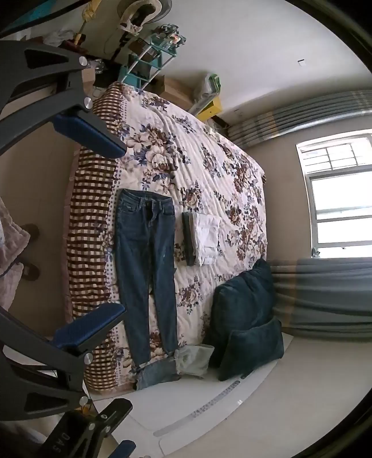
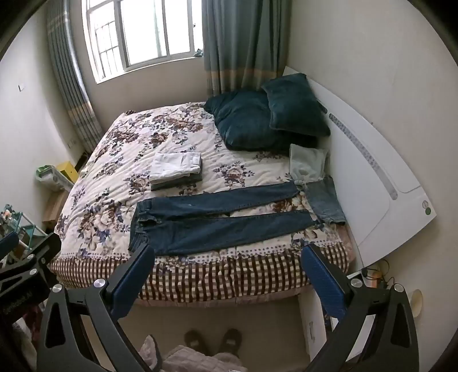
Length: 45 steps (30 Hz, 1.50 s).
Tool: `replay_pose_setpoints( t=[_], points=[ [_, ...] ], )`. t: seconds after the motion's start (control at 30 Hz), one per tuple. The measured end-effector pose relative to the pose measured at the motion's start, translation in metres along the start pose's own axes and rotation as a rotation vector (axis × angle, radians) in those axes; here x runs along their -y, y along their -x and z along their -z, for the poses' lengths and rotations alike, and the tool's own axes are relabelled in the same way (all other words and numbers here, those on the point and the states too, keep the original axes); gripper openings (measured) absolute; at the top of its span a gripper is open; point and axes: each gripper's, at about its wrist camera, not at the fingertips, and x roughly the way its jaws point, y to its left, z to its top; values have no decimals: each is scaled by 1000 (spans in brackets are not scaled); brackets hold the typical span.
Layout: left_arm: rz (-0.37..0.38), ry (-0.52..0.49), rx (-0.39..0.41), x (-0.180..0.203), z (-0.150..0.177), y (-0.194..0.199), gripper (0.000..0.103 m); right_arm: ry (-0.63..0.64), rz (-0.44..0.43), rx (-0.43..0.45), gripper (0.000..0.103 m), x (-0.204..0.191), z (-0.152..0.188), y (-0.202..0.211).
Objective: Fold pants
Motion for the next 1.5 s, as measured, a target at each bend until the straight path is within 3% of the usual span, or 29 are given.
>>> replay_pose_setpoints(
  t=[1.5],
  points=[
    [2,-1,33,9,-17,8,103,-3,-5,20,103,2,-3,6]
  ],
)
